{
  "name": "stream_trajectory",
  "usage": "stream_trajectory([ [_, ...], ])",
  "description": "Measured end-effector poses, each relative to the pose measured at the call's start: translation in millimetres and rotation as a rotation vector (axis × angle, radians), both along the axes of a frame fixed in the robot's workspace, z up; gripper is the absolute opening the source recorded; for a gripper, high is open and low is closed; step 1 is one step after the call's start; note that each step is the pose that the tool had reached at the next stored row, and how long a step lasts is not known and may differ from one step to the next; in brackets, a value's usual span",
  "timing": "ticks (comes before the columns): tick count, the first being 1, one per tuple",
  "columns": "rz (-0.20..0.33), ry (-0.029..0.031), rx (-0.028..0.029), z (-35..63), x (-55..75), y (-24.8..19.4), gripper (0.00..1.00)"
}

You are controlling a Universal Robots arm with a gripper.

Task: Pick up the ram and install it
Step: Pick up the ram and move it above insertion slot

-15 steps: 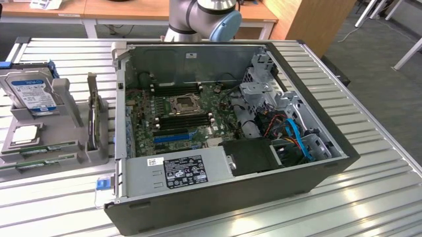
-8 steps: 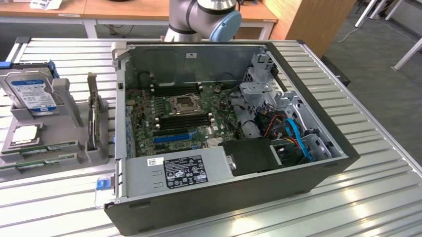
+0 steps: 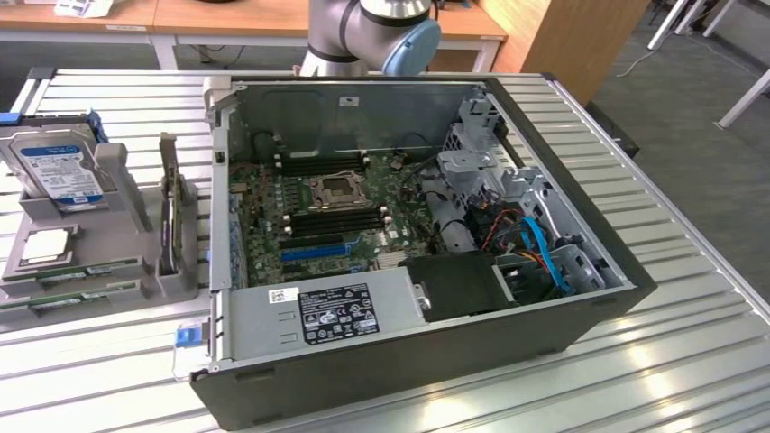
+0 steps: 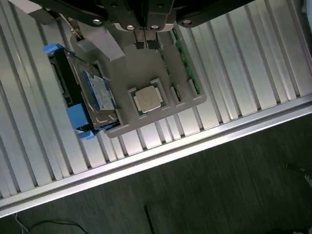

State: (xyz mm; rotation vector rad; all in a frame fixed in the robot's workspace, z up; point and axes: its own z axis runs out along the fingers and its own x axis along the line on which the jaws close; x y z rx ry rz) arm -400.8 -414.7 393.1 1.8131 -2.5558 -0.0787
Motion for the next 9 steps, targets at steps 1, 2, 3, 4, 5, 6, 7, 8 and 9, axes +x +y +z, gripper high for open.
stream_trajectory([
  [1, 0.018, 0.0, 0.0, 0.0, 0.0, 0.0, 0.1],
  [2, 0.054, 0.0001, 0.0, 0.0, 0.0, 0.0, 0.1],
  [3, 0.072, 0.0, 0.0, 0.0, 0.0, 0.0, 0.1],
  [4, 0.09, 0.0, 0.0, 0.0, 0.0, 0.0, 0.1],
  [5, 0.108, 0.0, 0.0, 0.0, 0.0, 0.0, 0.1],
  [6, 0.127, 0.0, 0.0, 0.0, 0.0, 0.0, 0.1],
  [7, 0.146, 0.0, 0.0001, -0.1, 0.0, 0.0, 0.1],
  [8, 0.163, 0.0, 0.0, 0.0, 0.0, 0.0, 0.1],
  [9, 0.181, 0.0, 0.0, -0.1, 0.0, 0.0, 0.1],
])
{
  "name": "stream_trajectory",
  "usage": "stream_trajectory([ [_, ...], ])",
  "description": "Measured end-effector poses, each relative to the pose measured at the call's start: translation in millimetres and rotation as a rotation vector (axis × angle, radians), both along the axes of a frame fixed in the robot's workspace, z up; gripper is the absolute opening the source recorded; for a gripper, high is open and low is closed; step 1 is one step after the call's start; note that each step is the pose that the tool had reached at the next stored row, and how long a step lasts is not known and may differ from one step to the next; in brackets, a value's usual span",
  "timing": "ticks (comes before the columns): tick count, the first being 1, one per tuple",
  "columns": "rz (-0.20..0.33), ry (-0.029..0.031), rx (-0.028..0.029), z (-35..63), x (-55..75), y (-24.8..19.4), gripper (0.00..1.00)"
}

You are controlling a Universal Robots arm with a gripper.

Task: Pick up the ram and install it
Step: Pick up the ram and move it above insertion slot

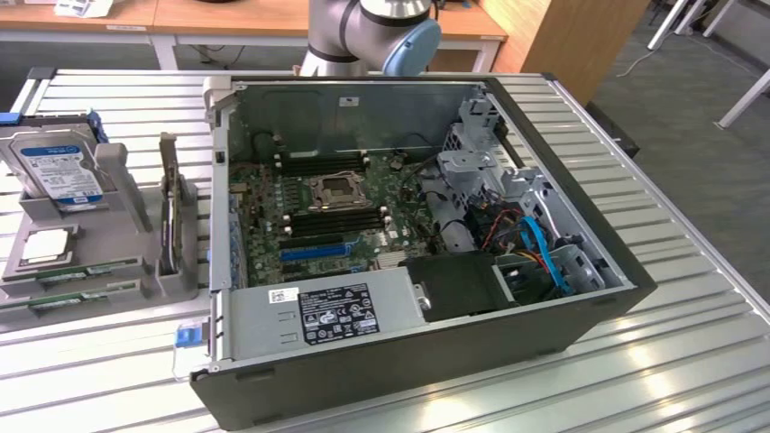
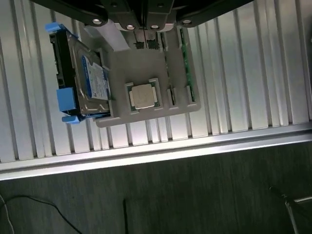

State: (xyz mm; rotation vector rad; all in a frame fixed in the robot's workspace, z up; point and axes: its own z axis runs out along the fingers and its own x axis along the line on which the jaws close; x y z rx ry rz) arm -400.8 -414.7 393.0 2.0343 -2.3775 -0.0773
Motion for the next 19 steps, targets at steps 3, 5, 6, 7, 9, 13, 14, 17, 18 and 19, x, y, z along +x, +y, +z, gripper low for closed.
stream_trajectory([
  [3, 0.055, 0.0, 0.0, 0.0, 0.0, 0.0, 0.1],
  [5, 0.083, 0.0, 0.0, 0.0, 0.0, 0.0, 0.1],
  [6, 0.086, 0.0, 0.0, 0.0, 0.0, 0.0, 0.1],
  [7, 0.086, 0.0001, -0.0001, 0.0, 0.0, 0.0, 0.1],
  [9, 0.086, 0.0, 0.0, 0.0, 0.0, 0.0, 0.1],
  [13, 0.09, 0.0, 0.0, 0.0, 0.0, 0.0, 0.1],
  [14, 0.095, -0.0001, 0.0, -0.1, 0.0, 0.0, 0.1],
  [17, 0.114, 0.0, 0.0, 0.0, 0.0, 0.0, 0.1],
  [18, 0.12, -0.0001, 0.0, 0.0, 0.0, 0.0, 0.1],
  [19, 0.125, 0.0, 0.0, 0.0, 0.0, 0.0, 0.1],
])
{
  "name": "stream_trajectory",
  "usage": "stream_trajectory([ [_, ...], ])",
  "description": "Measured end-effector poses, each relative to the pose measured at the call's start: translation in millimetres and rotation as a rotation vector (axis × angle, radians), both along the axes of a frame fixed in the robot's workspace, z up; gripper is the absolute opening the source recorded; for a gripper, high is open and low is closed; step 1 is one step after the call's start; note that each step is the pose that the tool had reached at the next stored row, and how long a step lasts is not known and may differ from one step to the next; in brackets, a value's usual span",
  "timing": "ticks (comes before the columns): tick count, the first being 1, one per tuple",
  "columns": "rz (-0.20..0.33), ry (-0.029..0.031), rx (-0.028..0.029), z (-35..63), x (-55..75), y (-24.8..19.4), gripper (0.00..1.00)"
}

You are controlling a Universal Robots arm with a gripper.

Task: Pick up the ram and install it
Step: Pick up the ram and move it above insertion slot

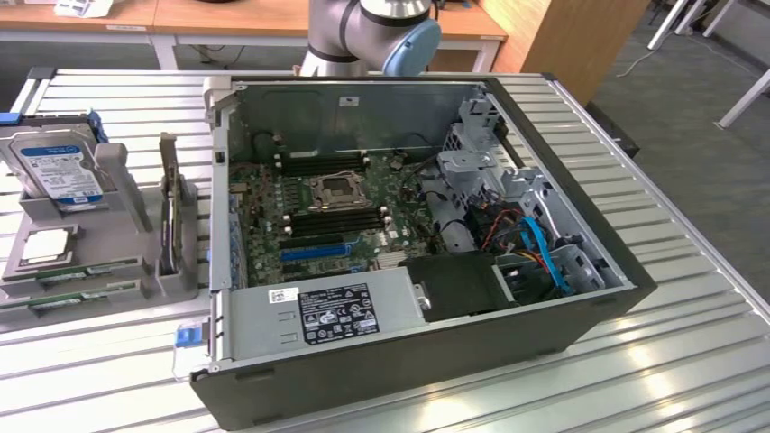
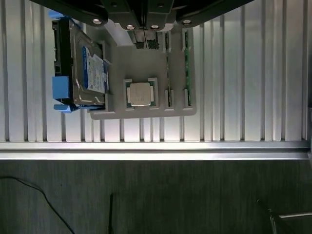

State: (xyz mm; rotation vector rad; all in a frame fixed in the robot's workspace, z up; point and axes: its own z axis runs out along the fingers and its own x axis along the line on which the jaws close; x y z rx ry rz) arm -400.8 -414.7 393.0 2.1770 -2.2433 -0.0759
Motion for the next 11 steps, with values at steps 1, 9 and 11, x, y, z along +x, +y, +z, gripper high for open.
stream_trajectory([
  [1, 0.004, 0.0, 0.0, 0.0, 0.0, 0.0, 0.1],
  [9, 0.006, 0.0, 0.0, 0.0, 0.9, 0.1, 0.1],
  [11, 0.007, 0.0, -0.0001, 0.0, 2.6, 0.0, 0.1],
])
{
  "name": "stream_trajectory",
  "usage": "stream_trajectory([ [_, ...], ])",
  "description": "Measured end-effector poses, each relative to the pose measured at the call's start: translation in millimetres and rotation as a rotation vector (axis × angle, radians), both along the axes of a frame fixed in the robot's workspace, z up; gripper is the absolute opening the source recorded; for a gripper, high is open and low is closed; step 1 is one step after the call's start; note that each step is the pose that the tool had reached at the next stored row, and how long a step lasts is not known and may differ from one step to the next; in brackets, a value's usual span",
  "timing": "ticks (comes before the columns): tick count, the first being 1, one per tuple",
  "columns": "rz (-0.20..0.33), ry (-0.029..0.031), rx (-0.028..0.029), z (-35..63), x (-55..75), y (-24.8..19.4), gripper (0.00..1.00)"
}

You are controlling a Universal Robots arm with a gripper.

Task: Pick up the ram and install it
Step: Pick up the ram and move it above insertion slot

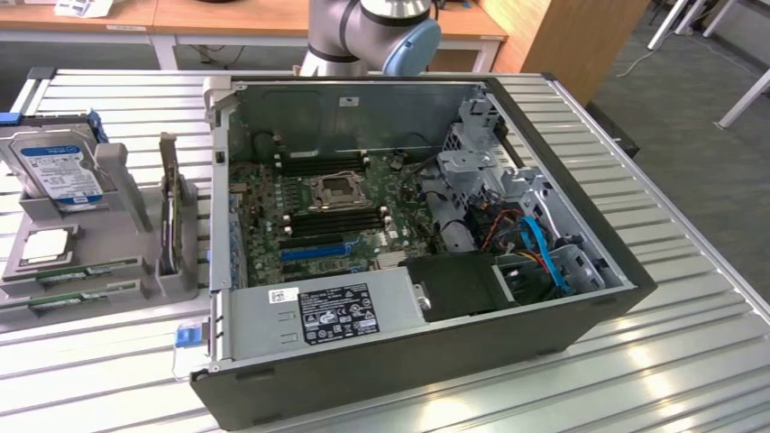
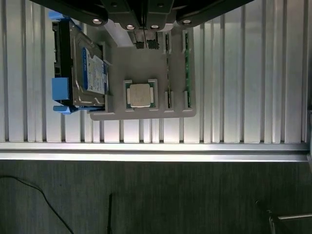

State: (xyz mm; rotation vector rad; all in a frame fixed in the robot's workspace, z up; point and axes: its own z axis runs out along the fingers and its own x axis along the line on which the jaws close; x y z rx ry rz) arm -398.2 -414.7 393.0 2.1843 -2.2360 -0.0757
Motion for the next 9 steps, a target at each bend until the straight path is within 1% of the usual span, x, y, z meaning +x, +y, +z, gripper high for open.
stream_trajectory([
  [9, 0.007, 0.0, 0.0, 0.0, 12.5, -0.2, 0.1],
])
